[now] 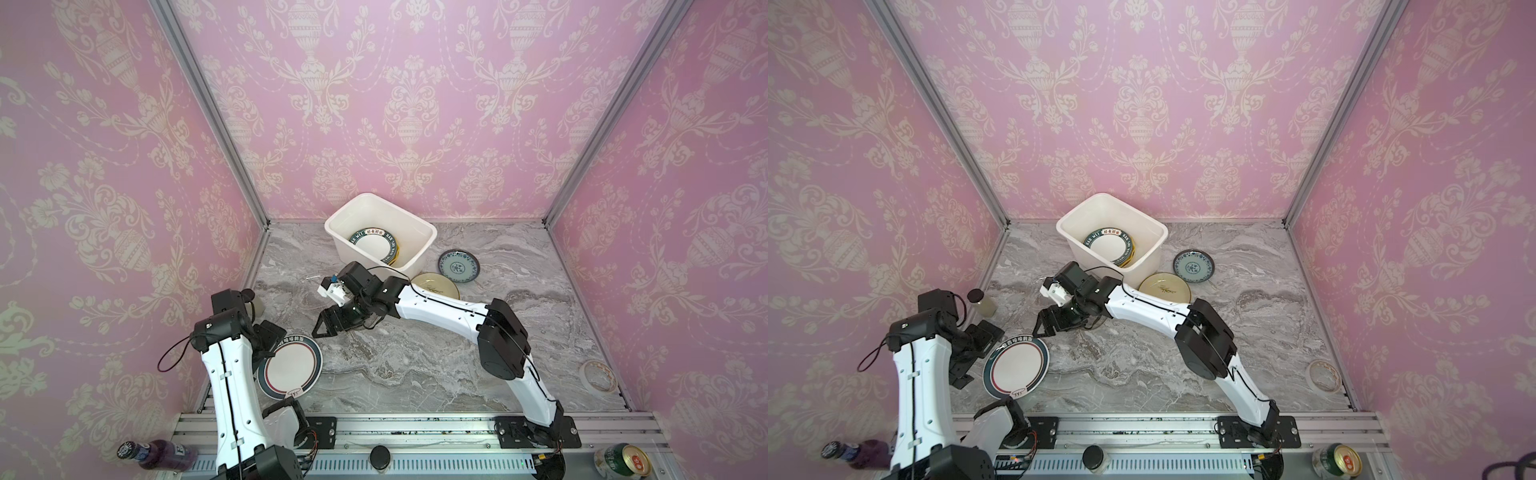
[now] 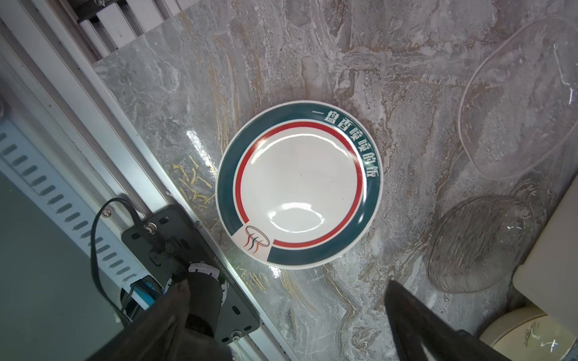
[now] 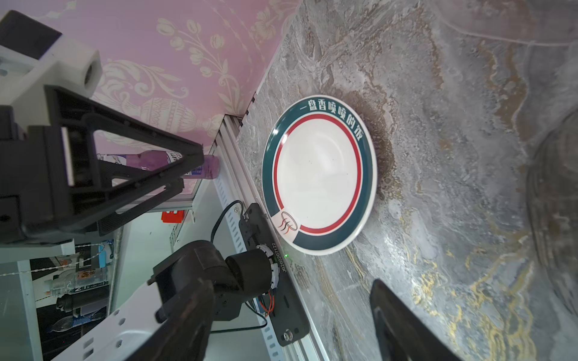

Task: Place the plates into the plastic bin on the countertop
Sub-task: 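Push the red-green plate toward the left gripper while the left grips its rim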

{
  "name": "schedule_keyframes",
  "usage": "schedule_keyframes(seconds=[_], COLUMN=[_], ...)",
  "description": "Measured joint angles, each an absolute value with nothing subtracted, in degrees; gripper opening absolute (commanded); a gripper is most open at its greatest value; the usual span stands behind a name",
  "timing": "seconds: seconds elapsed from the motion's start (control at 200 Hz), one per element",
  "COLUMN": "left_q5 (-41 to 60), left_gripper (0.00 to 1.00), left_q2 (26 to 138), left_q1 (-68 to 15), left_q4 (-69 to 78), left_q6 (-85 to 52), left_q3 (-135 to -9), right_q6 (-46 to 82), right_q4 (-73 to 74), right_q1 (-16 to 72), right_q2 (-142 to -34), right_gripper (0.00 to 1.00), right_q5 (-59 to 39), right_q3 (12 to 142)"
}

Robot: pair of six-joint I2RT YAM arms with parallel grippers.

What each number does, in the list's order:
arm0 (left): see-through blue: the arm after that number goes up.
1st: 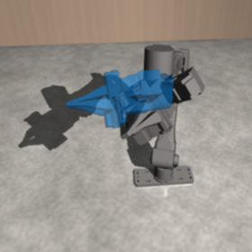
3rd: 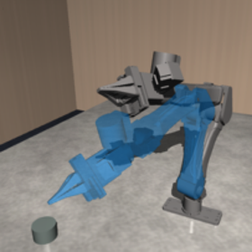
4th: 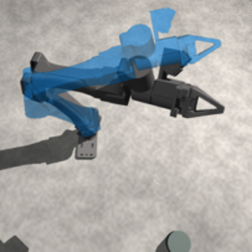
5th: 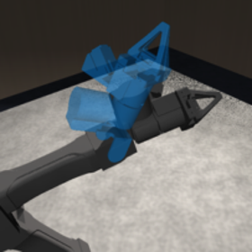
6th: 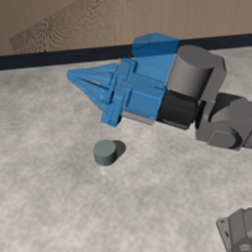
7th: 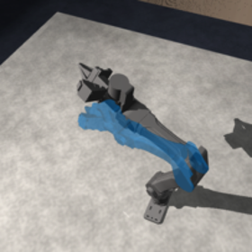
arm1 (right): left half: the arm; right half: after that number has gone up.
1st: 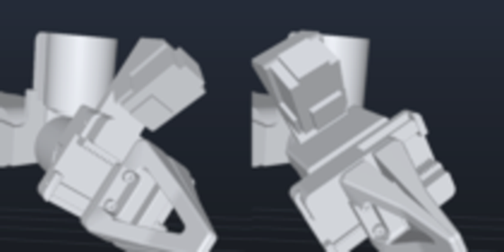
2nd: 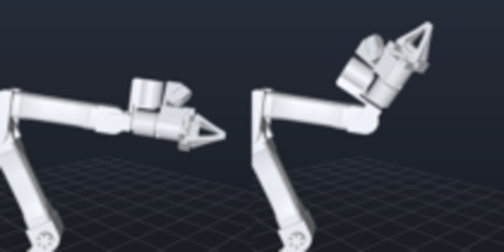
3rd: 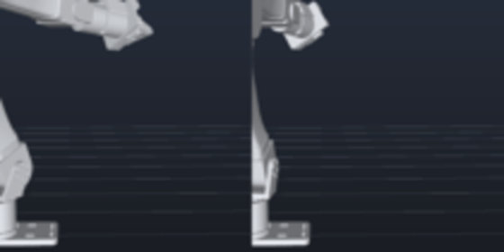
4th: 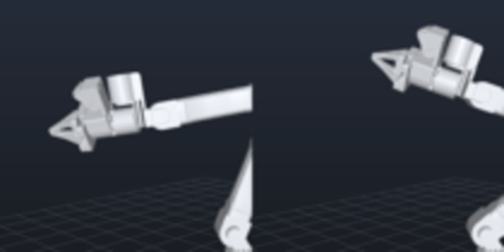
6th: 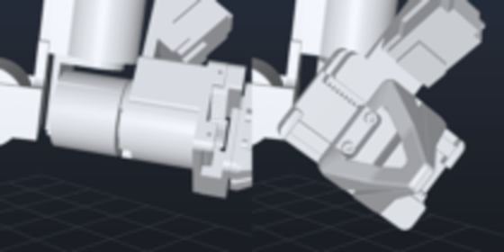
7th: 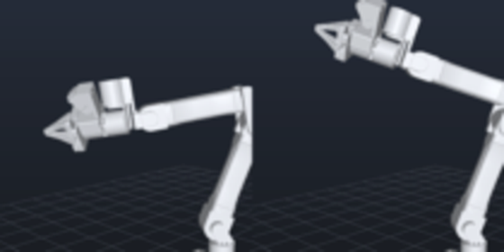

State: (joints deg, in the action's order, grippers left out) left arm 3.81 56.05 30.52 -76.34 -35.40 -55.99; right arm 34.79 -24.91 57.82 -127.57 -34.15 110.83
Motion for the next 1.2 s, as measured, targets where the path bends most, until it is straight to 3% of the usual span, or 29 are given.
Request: schedule_keyframes(seconds=[0.235,0.63,1.201], left_q5=[8.6,12.0,3.2], left_gripper=[0.99,0.99,0.99], left_q2=[59.5,61.7,64.7], left_q1=[40.7,41.1,41.5], left_q4=[-69.8,-55.6,-52.5], left_q6=[-32.9,-40.1,-40.7], left_q3=[-51.5,-42.8,-39.6], right_q6=[39.3,42.3,43.7], right_q4=[-24.7,-26.6,-27.4], right_q1=[58.9,58.9,58.9], right_q2=[-136.1,-139.9,-145.4], right_gripper=[0.8,0.82,0.82], right_q5=[-34.9,-33.6,-36.3], right_q3=[116.9,120.7,123.8])
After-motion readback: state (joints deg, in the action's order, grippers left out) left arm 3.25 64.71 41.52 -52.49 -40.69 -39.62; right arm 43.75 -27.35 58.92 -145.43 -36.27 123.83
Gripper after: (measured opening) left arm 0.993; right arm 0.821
